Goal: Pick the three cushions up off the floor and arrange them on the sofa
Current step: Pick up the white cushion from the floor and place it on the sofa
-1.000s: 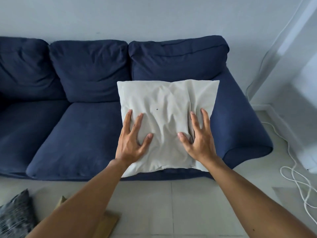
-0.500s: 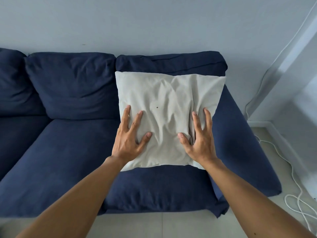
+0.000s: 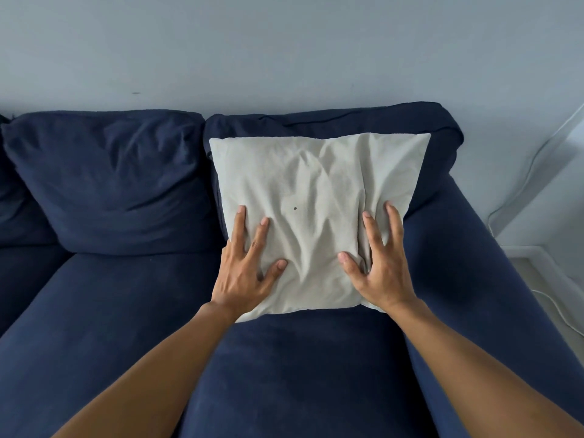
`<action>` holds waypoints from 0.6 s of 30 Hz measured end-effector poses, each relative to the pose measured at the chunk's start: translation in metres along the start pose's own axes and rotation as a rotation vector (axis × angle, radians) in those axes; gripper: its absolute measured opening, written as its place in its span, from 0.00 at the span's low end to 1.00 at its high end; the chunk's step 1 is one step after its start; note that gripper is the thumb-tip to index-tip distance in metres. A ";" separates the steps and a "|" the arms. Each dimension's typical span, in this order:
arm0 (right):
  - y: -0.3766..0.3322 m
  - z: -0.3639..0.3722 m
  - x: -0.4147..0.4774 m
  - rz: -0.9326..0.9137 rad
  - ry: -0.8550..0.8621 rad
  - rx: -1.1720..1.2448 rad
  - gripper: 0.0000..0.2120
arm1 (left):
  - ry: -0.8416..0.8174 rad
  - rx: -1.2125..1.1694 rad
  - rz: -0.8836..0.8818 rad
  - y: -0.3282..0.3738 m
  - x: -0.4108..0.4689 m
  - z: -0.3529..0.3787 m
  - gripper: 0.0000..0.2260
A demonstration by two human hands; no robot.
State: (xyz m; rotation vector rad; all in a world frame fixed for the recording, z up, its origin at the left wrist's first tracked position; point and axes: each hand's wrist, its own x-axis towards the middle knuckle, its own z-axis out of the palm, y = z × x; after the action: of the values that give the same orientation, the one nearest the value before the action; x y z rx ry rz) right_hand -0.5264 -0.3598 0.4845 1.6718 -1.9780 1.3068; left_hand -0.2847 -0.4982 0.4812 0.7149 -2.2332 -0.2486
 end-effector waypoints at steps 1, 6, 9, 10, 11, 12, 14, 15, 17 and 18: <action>0.010 0.009 0.004 -0.007 0.003 -0.002 0.38 | 0.000 0.002 0.000 -0.009 0.004 0.009 0.34; 0.057 0.051 0.012 -0.062 0.042 -0.035 0.36 | -0.021 0.004 0.037 -0.050 0.015 0.054 0.34; 0.078 0.074 0.009 -0.037 0.029 -0.051 0.37 | -0.035 -0.002 0.028 -0.068 0.014 0.080 0.34; 0.082 0.080 0.007 -0.023 0.023 -0.052 0.37 | -0.037 0.000 0.024 -0.072 0.013 0.086 0.35; 0.086 0.086 0.004 -0.008 0.012 -0.051 0.37 | -0.043 0.003 0.018 -0.076 0.011 0.092 0.35; 0.090 0.091 0.001 0.008 0.000 -0.048 0.37 | -0.051 0.006 0.015 -0.080 0.009 0.097 0.35; 0.097 0.099 -0.004 0.030 -0.017 -0.041 0.37 | -0.066 0.008 0.020 -0.089 0.007 0.106 0.34; 0.100 0.102 -0.006 0.036 -0.021 -0.035 0.37 | -0.074 0.009 0.023 -0.092 0.006 0.110 0.34; 0.105 0.108 -0.009 0.045 -0.026 -0.026 0.37 | -0.084 0.008 0.024 -0.098 0.006 0.119 0.33; 0.107 0.111 -0.009 0.052 -0.028 -0.026 0.37 | -0.088 0.011 0.024 -0.101 0.006 0.122 0.33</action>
State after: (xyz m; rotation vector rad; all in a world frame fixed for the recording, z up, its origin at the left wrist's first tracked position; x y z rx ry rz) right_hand -0.5789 -0.4421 0.3645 1.6456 -2.0590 1.2762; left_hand -0.3347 -0.5899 0.3619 0.6949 -2.3271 -0.2610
